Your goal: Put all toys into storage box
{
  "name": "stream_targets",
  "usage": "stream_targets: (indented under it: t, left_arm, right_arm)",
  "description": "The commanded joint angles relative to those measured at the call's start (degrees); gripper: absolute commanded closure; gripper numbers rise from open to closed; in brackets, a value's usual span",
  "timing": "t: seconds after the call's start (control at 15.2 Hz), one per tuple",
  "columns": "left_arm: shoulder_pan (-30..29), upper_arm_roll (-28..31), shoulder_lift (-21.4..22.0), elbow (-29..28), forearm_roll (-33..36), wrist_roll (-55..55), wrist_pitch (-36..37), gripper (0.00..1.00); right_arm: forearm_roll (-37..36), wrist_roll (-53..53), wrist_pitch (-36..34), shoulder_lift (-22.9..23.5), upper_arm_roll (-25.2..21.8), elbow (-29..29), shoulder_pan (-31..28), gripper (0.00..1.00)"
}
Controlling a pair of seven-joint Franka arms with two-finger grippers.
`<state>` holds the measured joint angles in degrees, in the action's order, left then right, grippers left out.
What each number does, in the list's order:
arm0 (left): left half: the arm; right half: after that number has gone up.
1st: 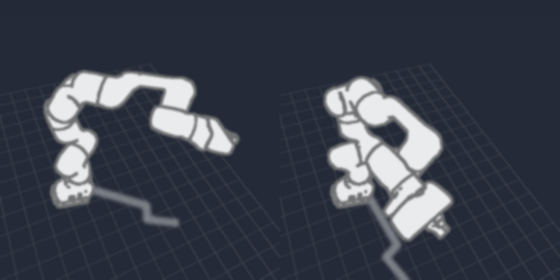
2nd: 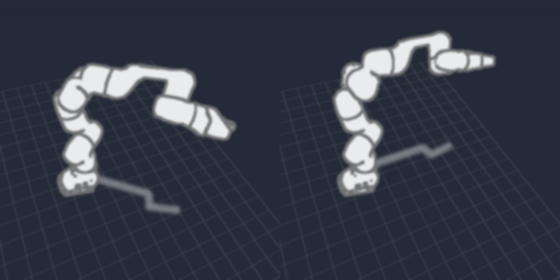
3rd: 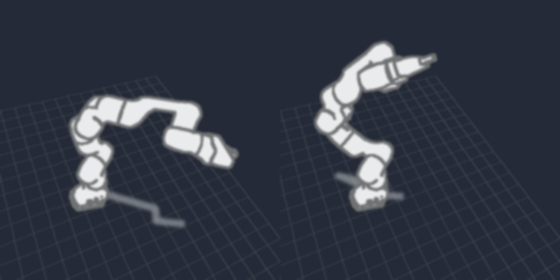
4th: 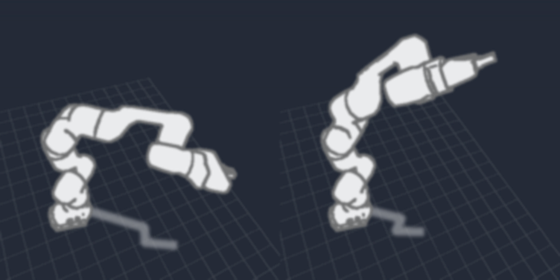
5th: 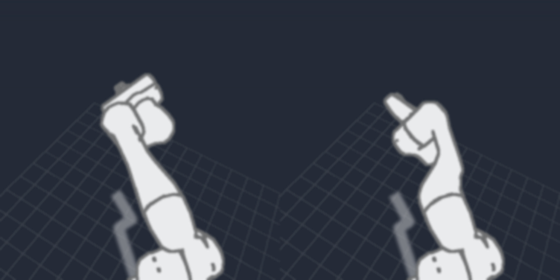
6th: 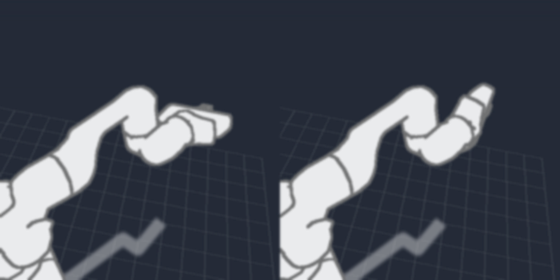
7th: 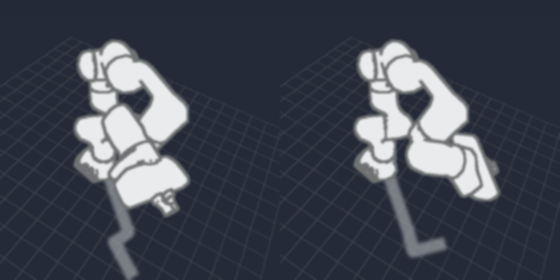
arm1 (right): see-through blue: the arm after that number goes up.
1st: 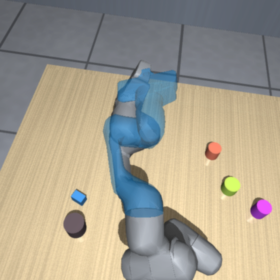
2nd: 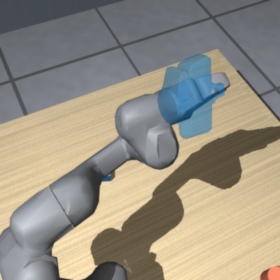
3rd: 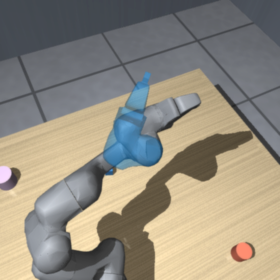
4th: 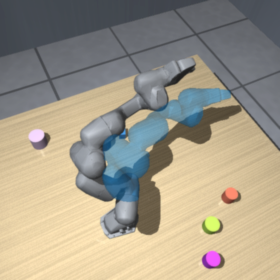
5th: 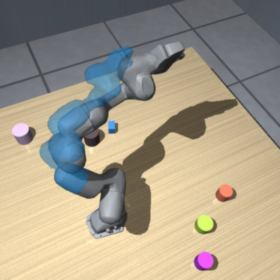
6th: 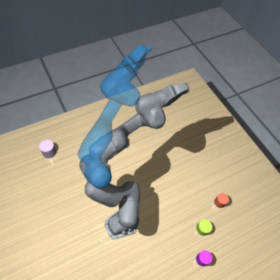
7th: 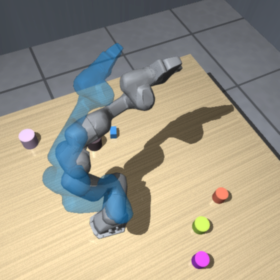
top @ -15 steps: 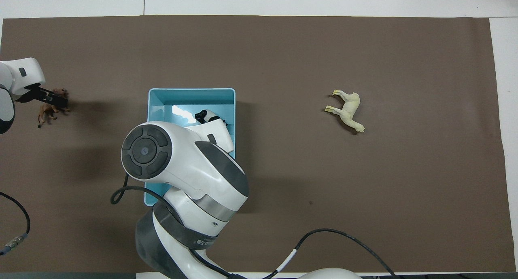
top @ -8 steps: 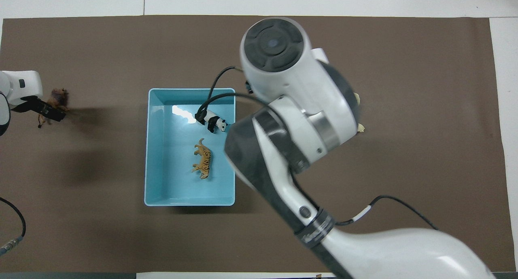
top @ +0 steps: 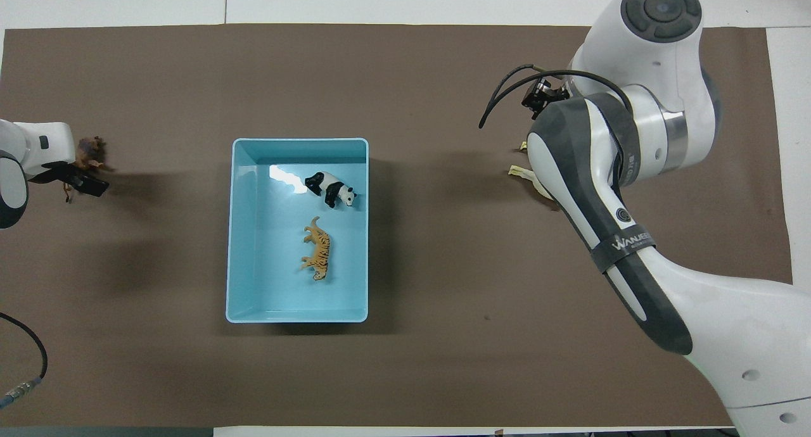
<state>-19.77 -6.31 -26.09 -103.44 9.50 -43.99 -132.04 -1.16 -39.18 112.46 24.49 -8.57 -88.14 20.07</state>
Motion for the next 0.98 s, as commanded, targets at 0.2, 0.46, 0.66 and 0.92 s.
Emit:
stream_targets:
  t: [0.2,0.46,0.66,0.92]
  left_arm:
    - [-0.4,-0.3,1.6,-3.5,-0.3,-0.7,-4.2,0.04]
    - [-0.4,-0.3,1.2,-3.3,-0.3,0.4,-7.3,0.04]
    - [-0.1,-0.2,1.2,-3.5,-0.3,0.7,-7.6,0.05]
    - [-0.2,-0.2,1.6,-5.0,-0.3,0.8,-9.3,0.08]
  right_arm:
    - [1.3,9.8,12.0,-4.0,0.9,-14.8,-1.7,0.00]
    - [2.0,10.3,18.6,-3.2,0.9,-18.4,-1.7,0.00]
    - [2.2,10.3,20.9,-1.9,0.9,-18.5,-1.4,0.00]
    - [2.3,11.9,25.9,-0.7,1.0,-21.7,-1.3,0.00]
